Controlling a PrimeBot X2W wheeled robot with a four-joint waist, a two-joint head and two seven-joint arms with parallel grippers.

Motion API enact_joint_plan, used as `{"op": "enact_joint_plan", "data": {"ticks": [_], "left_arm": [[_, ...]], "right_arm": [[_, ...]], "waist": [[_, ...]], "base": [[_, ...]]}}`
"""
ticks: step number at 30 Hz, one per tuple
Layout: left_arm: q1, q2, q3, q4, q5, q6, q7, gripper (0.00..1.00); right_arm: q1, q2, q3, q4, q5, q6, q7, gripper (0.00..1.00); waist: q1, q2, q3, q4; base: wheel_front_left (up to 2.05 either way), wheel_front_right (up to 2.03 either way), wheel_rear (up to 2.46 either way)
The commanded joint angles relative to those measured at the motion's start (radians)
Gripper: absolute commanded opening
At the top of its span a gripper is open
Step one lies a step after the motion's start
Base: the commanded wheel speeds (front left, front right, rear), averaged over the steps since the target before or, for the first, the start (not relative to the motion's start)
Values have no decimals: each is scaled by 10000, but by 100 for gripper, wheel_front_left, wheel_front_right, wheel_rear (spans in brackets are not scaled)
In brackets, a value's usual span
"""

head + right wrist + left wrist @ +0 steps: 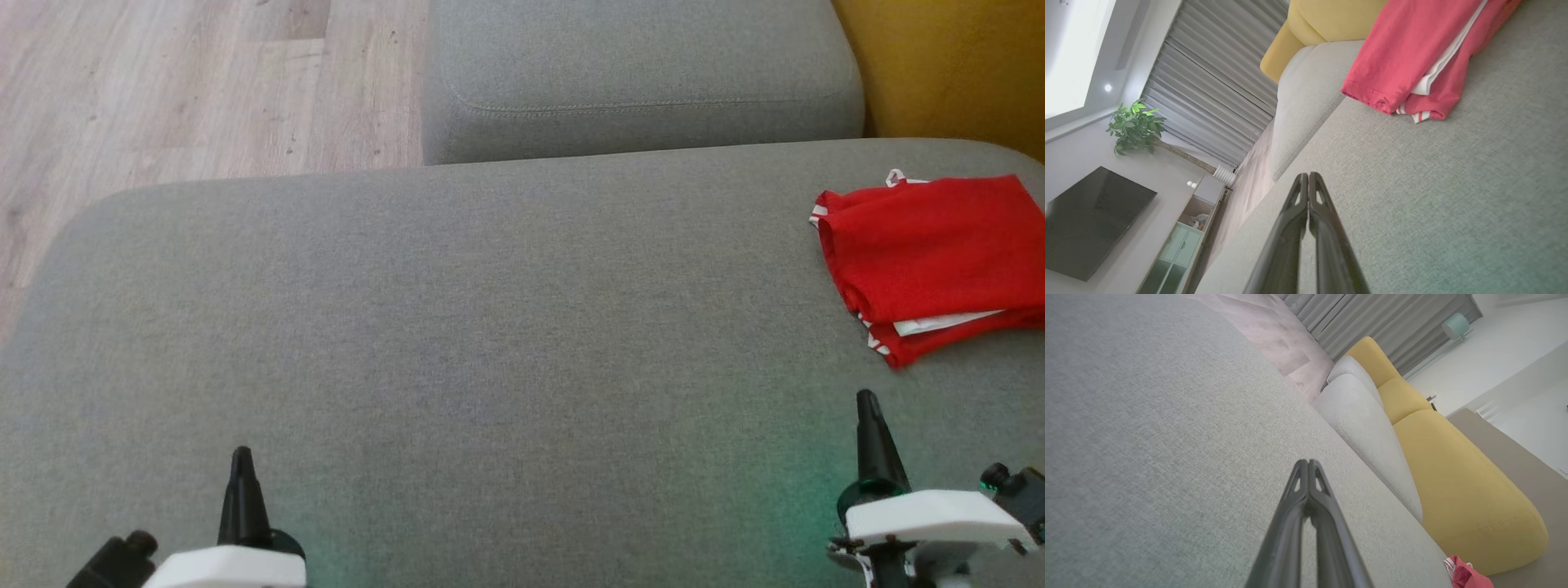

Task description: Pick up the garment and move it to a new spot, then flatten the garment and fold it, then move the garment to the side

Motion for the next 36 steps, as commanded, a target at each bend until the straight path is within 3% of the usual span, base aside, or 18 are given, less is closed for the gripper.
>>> {"op": "enact_joint_plan", "data": {"ticks": [1,36], "left_arm": [[-607,138,320,-259,-283,-87,70,0],[-1431,136,1054,100,-4353,-550,1063,0]], "right_arm": [[-596,-187,44,-297,309,-4,43,0],[-1227,-199,-576,-215,4288,-6,1021,0]], "waist": [[-1,-1,5,-3],[-1,-1,142,-103]], "base": [[0,0,0],[0,0,0]]}}
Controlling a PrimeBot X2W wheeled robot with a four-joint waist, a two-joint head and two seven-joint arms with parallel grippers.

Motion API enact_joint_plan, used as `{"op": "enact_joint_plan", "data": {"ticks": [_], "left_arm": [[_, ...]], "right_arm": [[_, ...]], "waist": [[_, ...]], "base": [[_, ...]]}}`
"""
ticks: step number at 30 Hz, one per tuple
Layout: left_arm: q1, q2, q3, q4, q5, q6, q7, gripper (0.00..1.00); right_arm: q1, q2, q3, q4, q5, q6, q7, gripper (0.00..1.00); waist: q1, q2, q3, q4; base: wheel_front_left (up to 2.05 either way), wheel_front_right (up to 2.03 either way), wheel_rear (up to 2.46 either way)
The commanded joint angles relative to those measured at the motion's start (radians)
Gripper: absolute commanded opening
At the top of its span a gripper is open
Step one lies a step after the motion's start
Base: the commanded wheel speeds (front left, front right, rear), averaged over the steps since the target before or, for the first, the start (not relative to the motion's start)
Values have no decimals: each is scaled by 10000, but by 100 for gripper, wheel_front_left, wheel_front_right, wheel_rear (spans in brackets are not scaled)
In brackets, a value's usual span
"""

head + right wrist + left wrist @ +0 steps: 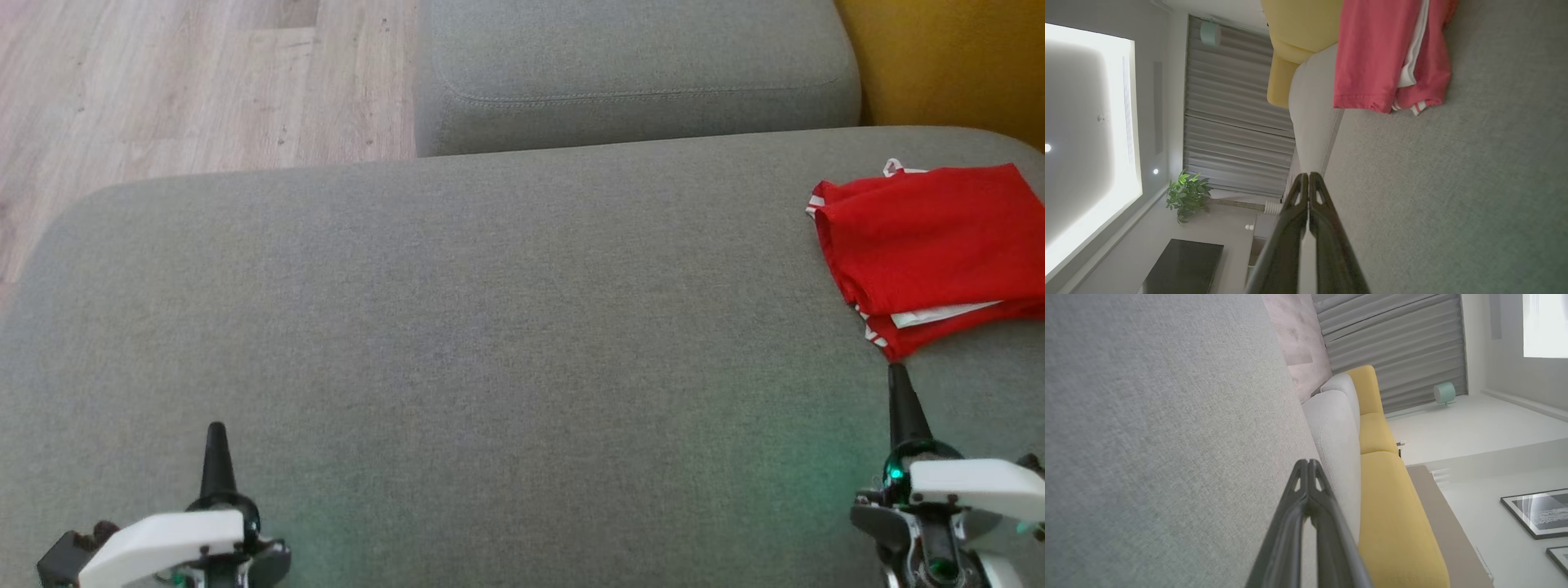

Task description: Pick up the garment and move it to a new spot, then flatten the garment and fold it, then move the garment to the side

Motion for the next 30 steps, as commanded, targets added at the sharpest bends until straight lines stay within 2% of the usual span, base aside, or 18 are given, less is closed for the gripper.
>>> {"op": "enact_joint_plan", "data": {"ticks": [1,23,30], "left_arm": [[-625,135,385,-256,-309,-113,64,0],[-1162,110,893,-21,-2914,-412,733,0],[-1164,87,924,-19,-2887,-412,759,0]], "right_arm": [[-598,-182,95,-306,322,-6,90,0],[-1009,-168,-336,-252,2869,-7,748,0],[-1012,-147,-366,-250,2844,-7,771,0]], "waist": [[-1,0,6,-4],[-1,0,94,-69],[-1,0,94,-69]], "base": [[0,0,0],[0,0,0],[0,0,0]]}}
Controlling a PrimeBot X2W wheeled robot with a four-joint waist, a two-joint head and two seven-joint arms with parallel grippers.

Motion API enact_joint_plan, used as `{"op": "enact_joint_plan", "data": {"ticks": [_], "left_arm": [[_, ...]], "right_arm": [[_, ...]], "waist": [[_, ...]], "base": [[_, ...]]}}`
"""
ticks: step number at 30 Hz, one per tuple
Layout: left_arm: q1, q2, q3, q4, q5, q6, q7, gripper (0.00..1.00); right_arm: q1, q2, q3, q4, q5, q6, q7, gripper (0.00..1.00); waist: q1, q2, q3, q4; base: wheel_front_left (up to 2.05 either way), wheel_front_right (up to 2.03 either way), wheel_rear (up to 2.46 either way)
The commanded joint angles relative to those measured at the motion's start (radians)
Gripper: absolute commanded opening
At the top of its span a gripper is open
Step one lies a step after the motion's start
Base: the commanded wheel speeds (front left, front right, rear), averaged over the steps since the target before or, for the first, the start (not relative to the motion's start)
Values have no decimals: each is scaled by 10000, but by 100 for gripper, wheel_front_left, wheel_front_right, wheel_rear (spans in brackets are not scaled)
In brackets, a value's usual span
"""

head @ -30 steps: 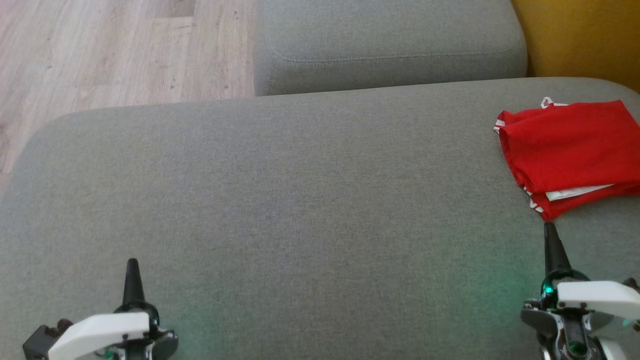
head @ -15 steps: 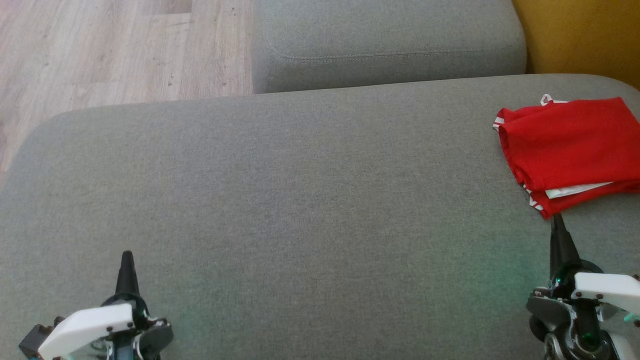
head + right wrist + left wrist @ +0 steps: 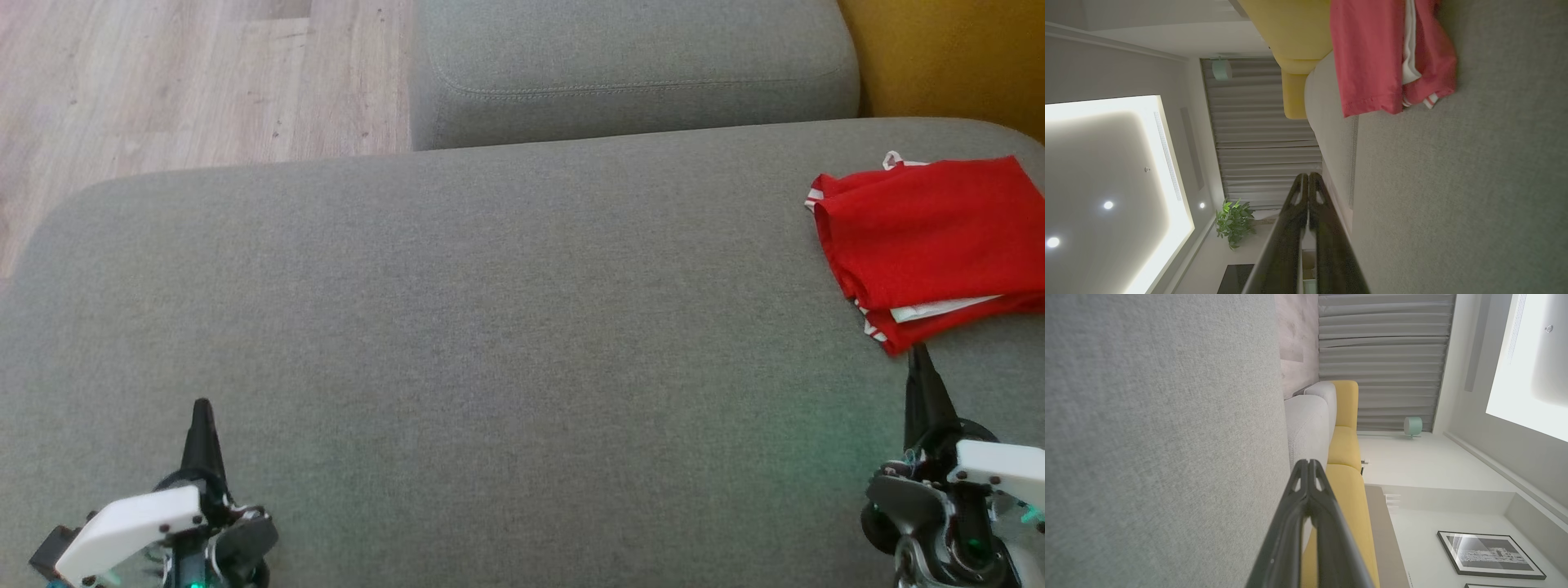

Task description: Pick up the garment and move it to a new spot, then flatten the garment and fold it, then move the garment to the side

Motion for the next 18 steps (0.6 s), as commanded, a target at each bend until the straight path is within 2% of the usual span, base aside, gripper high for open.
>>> {"op": "enact_joint_plan", "data": {"ticks": [1,18], "left_arm": [[-513,100,400,-280,-5,-69,54,0],[-518,51,467,-276,51,-69,109,0]], "right_arm": [[-521,-142,183,-311,57,-7,76,0],[-526,-98,120,-307,4,-7,127,0]], "waist": [[1,0,-1,0],[1,0,-1,0]], "base": [[0,0,0],[0,0,0]]}}
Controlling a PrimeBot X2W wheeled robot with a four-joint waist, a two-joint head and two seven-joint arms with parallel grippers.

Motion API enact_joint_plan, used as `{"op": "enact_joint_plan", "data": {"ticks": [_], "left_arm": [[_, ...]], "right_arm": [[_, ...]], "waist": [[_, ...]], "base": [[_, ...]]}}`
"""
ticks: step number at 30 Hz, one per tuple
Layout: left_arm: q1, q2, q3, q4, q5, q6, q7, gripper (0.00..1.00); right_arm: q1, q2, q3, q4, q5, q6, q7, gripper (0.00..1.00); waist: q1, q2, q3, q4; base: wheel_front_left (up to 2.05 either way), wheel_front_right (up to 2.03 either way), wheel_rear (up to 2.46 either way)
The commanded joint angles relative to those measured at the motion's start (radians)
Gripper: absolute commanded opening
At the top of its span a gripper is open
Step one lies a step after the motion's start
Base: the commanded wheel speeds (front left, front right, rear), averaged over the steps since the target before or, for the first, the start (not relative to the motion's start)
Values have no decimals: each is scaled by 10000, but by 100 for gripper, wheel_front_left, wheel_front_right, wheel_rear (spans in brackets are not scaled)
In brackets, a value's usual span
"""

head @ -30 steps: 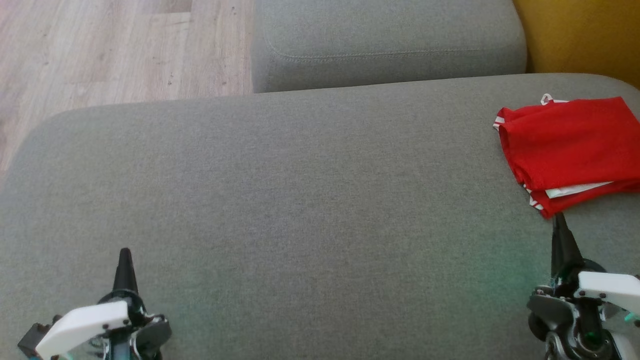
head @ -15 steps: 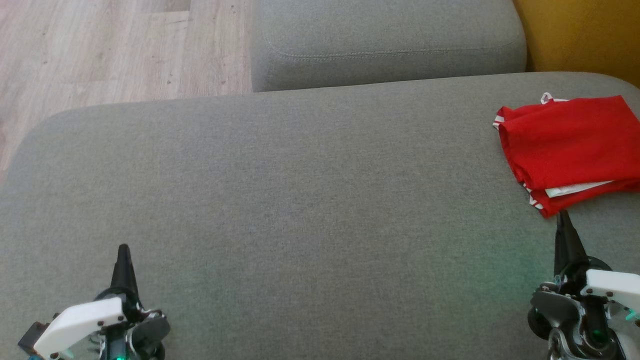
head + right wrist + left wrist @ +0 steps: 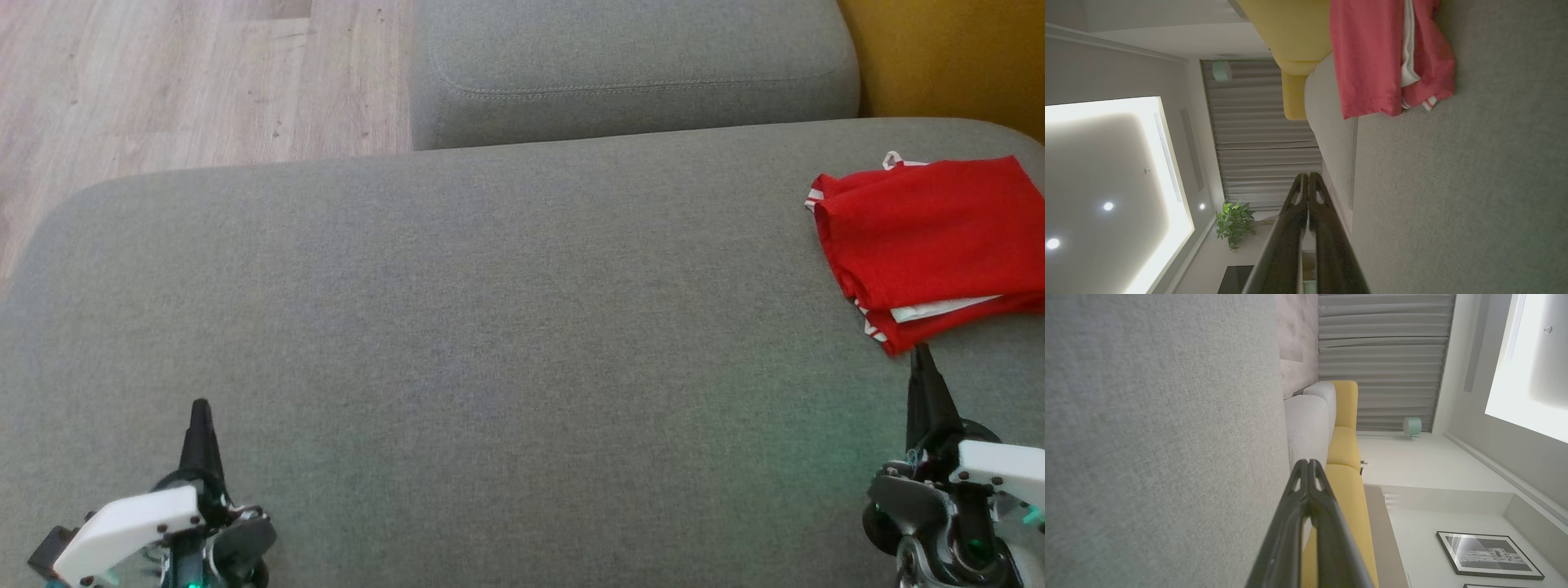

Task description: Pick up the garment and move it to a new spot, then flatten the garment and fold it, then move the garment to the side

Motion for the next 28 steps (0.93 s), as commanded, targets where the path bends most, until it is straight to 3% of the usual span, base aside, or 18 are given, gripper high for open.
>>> {"op": "enact_joint_plan", "data": {"ticks": [1,28], "left_arm": [[-518,76,381,-276,51,-69,79,0],[-525,15,467,-272,122,-69,148,0]], "right_arm": [[-527,-99,172,-318,2,-7,116,0],[-534,-44,94,-313,-64,-7,179,0]], "waist": [[0,-1,-1,0],[0,-1,-1,0]], "base": [[0,0,0],[0,0,0]]}}
